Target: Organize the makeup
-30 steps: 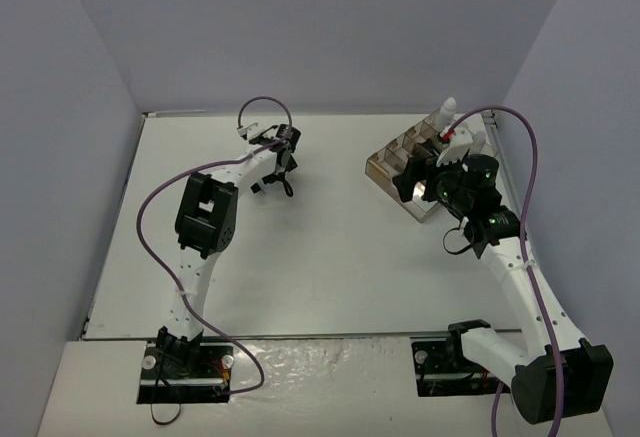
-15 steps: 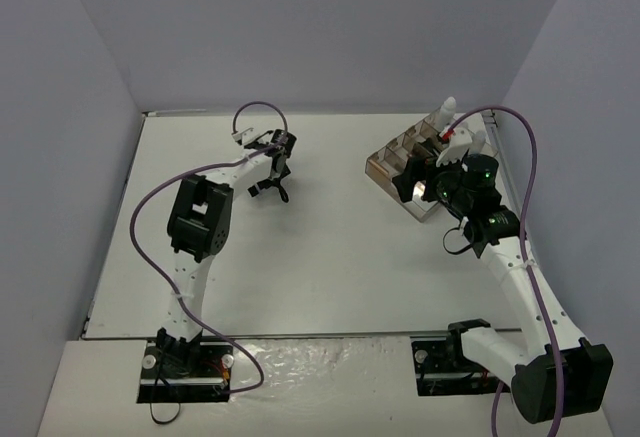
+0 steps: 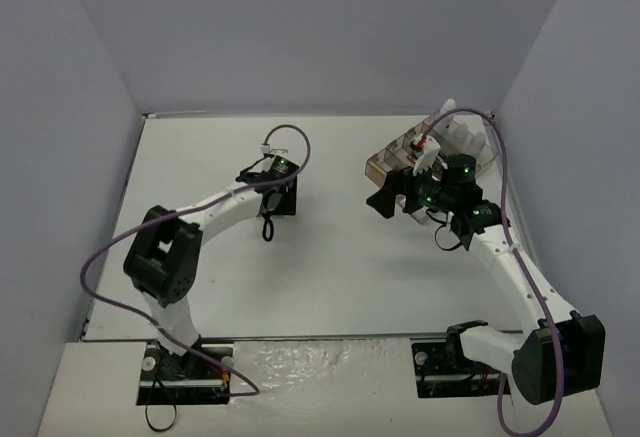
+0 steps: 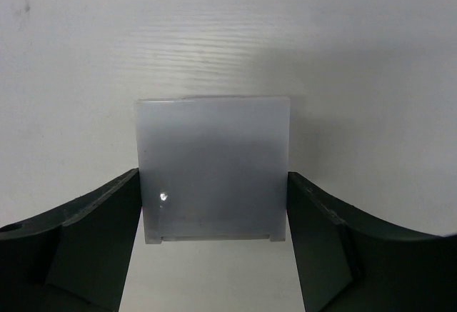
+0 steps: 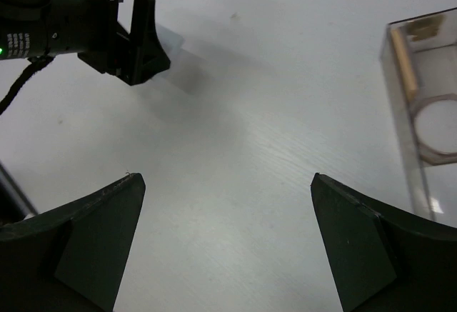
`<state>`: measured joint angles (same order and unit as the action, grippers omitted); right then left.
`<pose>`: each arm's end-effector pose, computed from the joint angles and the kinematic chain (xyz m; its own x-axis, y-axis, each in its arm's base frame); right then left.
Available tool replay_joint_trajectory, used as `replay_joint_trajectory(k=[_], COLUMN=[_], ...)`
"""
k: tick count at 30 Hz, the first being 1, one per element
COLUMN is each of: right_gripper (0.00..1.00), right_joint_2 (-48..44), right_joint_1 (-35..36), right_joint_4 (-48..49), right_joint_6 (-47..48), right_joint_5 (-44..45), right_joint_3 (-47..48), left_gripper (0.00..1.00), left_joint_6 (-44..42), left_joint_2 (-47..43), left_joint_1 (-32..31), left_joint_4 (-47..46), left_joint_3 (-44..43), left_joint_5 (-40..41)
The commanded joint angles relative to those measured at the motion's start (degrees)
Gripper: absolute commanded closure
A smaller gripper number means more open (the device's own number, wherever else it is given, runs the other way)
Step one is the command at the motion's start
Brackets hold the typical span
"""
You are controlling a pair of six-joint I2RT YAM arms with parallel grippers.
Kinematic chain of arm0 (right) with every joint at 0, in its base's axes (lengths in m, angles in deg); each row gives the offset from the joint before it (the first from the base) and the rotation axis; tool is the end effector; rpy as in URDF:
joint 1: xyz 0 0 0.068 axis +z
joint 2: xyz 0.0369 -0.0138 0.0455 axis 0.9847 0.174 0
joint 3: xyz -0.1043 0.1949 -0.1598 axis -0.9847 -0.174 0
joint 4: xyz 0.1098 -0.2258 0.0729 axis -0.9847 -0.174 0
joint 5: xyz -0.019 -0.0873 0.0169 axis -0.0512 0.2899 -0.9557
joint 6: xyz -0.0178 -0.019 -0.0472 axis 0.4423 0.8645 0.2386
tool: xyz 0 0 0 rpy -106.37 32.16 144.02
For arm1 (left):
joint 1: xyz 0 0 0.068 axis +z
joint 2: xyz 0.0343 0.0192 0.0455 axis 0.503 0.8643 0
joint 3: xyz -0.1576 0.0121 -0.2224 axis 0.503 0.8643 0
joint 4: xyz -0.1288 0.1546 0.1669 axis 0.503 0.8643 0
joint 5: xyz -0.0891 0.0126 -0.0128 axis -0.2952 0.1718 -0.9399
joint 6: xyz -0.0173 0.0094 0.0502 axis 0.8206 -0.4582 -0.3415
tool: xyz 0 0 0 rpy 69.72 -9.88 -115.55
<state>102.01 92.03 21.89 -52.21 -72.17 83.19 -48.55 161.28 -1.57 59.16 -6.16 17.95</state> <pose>0.2490 0.0748 0.3184 -0.3085 0.0157 -0.9511 -0.7028 0.6701 0.2390 0.3356 -0.1956 0.2103 -0.7763 -0.0916 -0.6236 -0.0425 0.9947 -0.0931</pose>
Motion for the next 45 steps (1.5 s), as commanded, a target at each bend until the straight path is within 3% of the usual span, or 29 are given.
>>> replay_joint_trajectory(k=[1,6,11,16,25,28,32,38,41,45], right_gripper=[0.0,0.0,0.0,0.02,0.06,0.13,0.31,0.88,0.97,1.0], right_joint_2=[1.75,3.54,3.9,4.06,6.11,7.09,7.57,7.03,6.47,6.7], right_joint_1=[3.84,6.13,7.71,11.08,14.86,15.76,17.16,17.4,17.3,17.22], right_joint_4=[2.59,2.94,3.11,4.7,6.39,7.21,9.12,10.32,10.24,10.16], right_joint_6=[-4.07,-7.82,-9.73,-11.72,-13.23,-13.64,-13.57,-13.42,-12.73,-12.02], right_joint_5=[-8.7,-9.62,-12.14,-13.36,-7.64,-7.13,-7.71,-7.75,-6.84,-6.19], right_joint_3=[4.3,5.7,7.31,7.97,7.45,7.37,6.94,6.25,5.9,5.44], left_gripper=[0.86,0.86,0.82,0.81,0.81,0.81,0.81,0.8,0.79,0.63], left_joint_6=[-22.2,-26.61,-29.08,-30.41,-31.99,-31.99,-31.82,-31.65,-31.66,-31.89], left_joint_2=[-18.4,-29.42,-36.22,-36.93,-38.08,-38.41,-38.52,-36.86,-36.07,-35.37], left_joint_1=[-11.1,-14.85,-16.11,-17.04,-18.6,-18.93,-18.95,-19.04,-19.04,-19.04], left_joint_4=[-12.69,-22.73,-27.65,-28.97,-33.34,-33.59,-35.66,-37.85,-38.03,-37.4], left_joint_3=[5.41,16.11,19.67,19.06,19.45,19.61,21.1,22.15,22.42,22.27], left_joint_5=[-2.88,-9.63,-16.24,-22.62,-25.89,-26.48,-26.41,-26.15,-25.61,-24.42])
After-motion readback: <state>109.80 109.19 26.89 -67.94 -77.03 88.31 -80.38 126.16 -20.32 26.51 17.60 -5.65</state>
